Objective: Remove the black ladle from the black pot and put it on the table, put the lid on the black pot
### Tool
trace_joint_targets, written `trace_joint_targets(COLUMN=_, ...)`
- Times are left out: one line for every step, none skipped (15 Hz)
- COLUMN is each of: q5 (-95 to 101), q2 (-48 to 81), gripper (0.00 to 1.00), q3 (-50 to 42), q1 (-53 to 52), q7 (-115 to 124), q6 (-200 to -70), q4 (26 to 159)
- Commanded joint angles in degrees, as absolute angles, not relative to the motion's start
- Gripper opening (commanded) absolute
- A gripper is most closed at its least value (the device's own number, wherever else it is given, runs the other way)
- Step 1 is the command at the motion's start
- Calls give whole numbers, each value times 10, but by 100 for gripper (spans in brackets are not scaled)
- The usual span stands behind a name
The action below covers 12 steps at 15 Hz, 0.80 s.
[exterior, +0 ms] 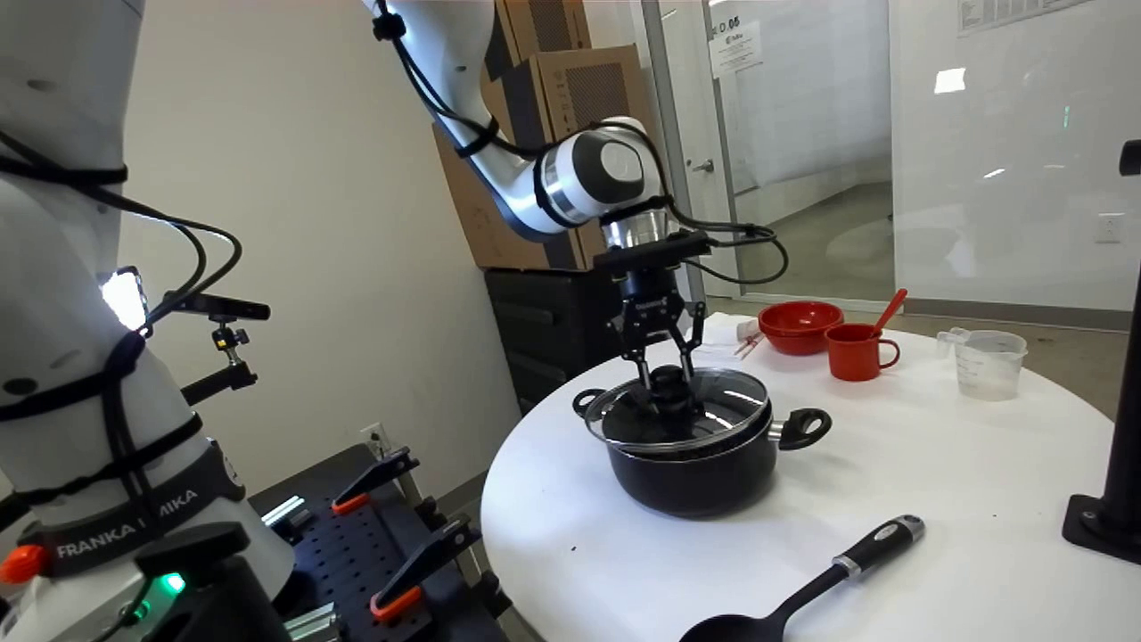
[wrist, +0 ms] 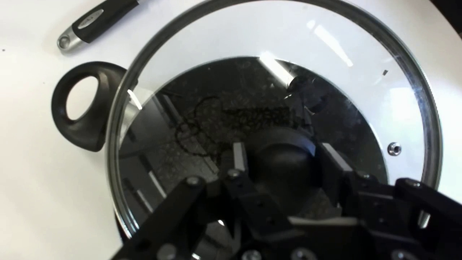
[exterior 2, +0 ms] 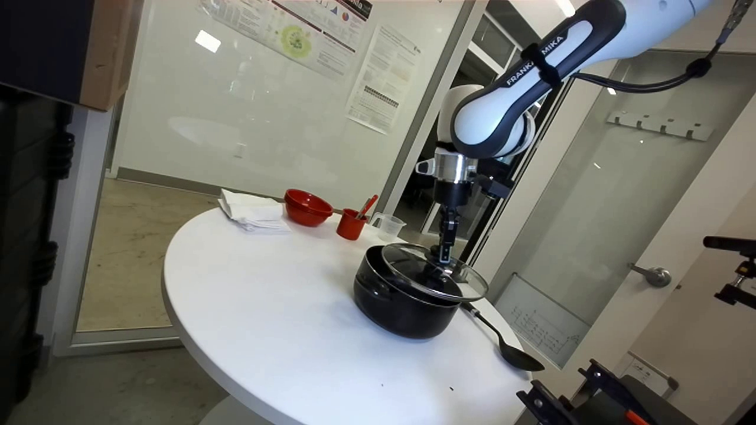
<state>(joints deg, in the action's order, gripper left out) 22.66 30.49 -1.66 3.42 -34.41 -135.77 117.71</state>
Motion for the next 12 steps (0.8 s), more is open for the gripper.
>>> trace_joint_targets(q5=240, q2=328, gripper=25, q3=-23, q1=33, q7=-324, q6=-1356, q4=1134)
trace_joint_targets(q5=240, q2=334, gripper=25, q3=-24, q1=33, q7=-321, q6=-1356, q4=1125)
trace_joint_targets(q5=241, q2=339, gripper=25, q3=-24, q1=33, q7=-319, q6=-1358, q4=1118)
trace_joint_targets(q5=240, q2=344, gripper=25, q3=-24, q1=32, q7=-318, q6=-1357, q4=1110)
trace_joint_targets(q5=241, q2=349, gripper=25, q3=-23, q1=32, q7=-317, q6=-1356, q4=1104)
trace_joint_targets(q5=239, q2=353, gripper=25, q3=-22, q1=32, q7=-318, q6=-1355, q4=1099)
trace_joint_targets(q5=239, q2=357, gripper=25, q3=-21, q1=31, q7=-318, q6=-1354, q4=1095)
trace_joint_targets(q5=238, q2=361, gripper=25, q3=-20, q1=30, q7=-318, q6=-1352, q4=1092)
trace_joint_targets(q5=237, q2=365, gripper=25, q3=-19, q1=30, q7=-319, q6=-1351, q4=1090)
trace_joint_targets(q5=236, q2=369, gripper=25, q3=-18, q1=30, q7=-320, q6=-1350, q4=1088)
trace_joint_targets(q5=236, q2=373, gripper=25, q3=-17, q1=30, q7=-321, q6=-1351, q4=1088)
trace_joint_targets(q5=234, q2=376, gripper=25, q3=-13, q1=31, q7=-324, q6=-1353, q4=1088)
